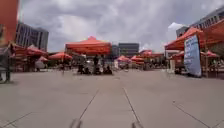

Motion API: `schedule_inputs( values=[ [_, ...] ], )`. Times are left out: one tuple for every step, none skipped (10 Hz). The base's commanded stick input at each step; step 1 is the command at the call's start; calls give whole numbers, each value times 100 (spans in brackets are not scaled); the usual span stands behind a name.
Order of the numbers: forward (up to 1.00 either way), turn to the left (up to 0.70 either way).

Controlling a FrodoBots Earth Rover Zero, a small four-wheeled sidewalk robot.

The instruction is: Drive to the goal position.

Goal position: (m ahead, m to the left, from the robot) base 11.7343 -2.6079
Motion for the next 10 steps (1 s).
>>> schedule_inputs(
  values=[
    [85,-32],
    [85,-2],
    [85,-2],
    [85,-2],
    [85,-2],
    [85,-2],
    [85,-2],
    [85,-2],
    [85,-2],
    [85,-2]
  ],
)
